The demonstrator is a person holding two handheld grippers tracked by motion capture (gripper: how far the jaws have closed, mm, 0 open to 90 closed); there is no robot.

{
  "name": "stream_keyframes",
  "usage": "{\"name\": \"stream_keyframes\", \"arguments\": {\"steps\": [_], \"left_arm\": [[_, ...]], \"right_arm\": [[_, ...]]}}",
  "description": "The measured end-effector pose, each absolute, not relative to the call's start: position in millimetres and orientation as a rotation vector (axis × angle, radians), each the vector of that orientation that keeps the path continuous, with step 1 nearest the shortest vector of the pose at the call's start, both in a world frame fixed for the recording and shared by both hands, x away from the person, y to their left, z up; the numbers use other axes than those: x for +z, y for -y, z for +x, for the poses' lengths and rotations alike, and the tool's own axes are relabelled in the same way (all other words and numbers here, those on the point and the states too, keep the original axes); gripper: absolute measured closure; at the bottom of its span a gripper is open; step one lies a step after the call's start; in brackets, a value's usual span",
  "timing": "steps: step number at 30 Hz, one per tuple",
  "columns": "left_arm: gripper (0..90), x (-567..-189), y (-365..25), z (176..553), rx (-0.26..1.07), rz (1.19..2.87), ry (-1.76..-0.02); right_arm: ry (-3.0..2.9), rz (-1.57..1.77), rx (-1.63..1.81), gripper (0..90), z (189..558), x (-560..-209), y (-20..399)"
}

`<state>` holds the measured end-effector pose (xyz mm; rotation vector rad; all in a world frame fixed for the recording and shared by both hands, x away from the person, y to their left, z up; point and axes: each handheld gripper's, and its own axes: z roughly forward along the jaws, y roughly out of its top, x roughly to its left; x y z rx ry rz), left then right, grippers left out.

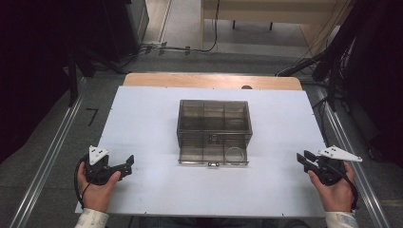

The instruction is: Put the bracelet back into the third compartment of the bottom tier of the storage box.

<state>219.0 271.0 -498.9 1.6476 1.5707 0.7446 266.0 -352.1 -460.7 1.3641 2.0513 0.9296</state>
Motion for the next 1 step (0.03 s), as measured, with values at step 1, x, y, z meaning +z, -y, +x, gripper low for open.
{"name": "stream_keyframes", "arguments": {"steps": [1], "left_arm": [[0.0, -498.8, -271.0, 219.0, 0.745, 1.646, -1.571]], "right_arm": [[-2.047, 1.37, 0.915, 56.0, 266.2, -462.4, 354.1]]}}
